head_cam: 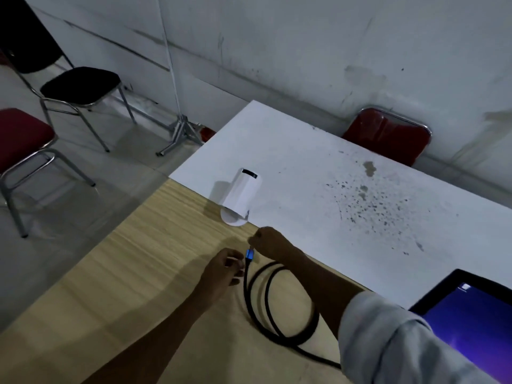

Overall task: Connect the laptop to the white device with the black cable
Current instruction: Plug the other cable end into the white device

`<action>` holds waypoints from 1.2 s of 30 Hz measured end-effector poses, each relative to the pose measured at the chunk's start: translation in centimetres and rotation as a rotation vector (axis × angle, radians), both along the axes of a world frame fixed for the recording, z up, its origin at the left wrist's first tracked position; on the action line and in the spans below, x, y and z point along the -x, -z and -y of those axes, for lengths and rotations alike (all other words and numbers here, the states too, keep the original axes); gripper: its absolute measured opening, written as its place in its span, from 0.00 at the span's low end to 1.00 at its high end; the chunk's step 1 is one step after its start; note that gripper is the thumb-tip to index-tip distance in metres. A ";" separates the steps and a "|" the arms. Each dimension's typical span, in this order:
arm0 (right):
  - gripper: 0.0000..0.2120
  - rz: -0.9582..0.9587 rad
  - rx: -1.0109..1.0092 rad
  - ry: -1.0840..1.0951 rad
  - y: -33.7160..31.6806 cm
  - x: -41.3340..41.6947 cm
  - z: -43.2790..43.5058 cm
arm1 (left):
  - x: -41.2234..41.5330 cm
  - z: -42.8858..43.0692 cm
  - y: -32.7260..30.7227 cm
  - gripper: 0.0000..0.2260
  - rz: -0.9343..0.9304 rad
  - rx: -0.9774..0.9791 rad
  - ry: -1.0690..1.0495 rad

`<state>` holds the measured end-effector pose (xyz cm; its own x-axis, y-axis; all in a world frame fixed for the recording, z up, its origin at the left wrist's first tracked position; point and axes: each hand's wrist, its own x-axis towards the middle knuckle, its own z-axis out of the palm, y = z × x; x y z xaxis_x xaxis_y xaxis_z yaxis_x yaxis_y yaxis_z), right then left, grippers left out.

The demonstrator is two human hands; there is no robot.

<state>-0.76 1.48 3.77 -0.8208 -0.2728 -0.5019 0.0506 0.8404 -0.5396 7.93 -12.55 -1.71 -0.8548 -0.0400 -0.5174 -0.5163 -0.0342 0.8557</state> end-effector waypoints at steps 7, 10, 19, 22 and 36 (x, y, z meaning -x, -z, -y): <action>0.09 0.160 0.107 0.280 4.4 -2.5 1.8 | 1.9 2.8 0.7 0.07 0.059 0.253 0.176; 0.09 0.031 0.078 0.321 5.7 -3.8 1.2 | 4.7 3.6 -0.2 0.09 -0.091 0.436 0.109; 0.20 -0.070 -0.133 0.151 7.2 -6.8 2.9 | 15.6 2.9 -4.7 0.34 -0.360 0.814 0.201; 0.17 0.022 0.054 0.316 7.0 -6.4 2.3 | 16.8 3.0 -3.6 0.47 -0.209 0.738 0.374; 0.10 0.180 0.831 0.621 0.4 -8.0 -2.4 | 11.1 1.2 -4.1 0.58 0.026 0.575 0.272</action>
<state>7.24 3.90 3.32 -0.8663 -0.1445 -0.4781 0.4821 0.0084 -0.8761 -3.19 -13.72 2.35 -0.8609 -0.1009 -0.4987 -0.4630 0.5619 0.6855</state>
